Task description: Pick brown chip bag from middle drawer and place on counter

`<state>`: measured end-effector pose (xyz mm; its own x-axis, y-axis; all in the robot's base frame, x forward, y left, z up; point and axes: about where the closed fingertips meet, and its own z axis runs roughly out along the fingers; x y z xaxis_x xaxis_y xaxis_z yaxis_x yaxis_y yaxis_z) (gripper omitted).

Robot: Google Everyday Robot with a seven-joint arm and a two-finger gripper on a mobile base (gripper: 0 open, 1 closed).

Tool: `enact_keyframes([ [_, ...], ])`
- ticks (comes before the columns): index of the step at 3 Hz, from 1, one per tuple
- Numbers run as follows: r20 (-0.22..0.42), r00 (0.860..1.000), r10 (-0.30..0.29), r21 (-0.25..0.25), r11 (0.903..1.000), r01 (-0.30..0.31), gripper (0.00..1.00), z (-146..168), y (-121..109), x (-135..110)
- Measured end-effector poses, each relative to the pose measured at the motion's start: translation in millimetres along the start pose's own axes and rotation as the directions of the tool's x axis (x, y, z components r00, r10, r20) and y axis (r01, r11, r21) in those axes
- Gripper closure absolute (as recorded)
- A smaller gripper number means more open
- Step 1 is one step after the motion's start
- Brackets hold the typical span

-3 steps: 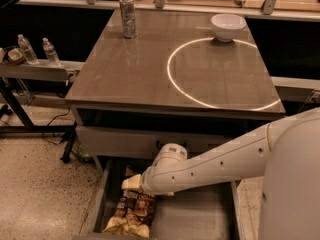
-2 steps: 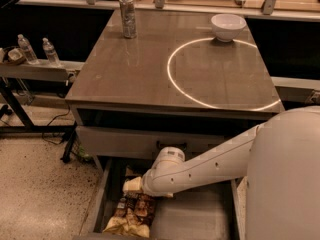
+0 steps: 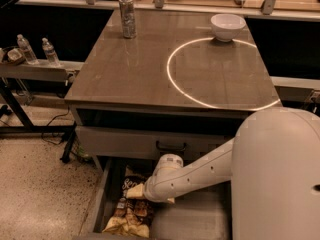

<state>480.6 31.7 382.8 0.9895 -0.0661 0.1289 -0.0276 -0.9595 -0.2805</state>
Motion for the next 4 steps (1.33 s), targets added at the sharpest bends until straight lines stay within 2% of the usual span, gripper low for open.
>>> enact_keyframes([
  [1,0.019,1.0,0.009,0.001,1.0,-0.009,0.15,11.7,9.0,-11.7],
  [2,0.014,1.0,0.014,0.014,0.9998,-0.014,0.39,8.0,11.3,-19.3],
  [4,-0.015,1.0,0.014,0.052,0.9985,-0.013,0.85,-17.0,-6.9,-35.2],
])
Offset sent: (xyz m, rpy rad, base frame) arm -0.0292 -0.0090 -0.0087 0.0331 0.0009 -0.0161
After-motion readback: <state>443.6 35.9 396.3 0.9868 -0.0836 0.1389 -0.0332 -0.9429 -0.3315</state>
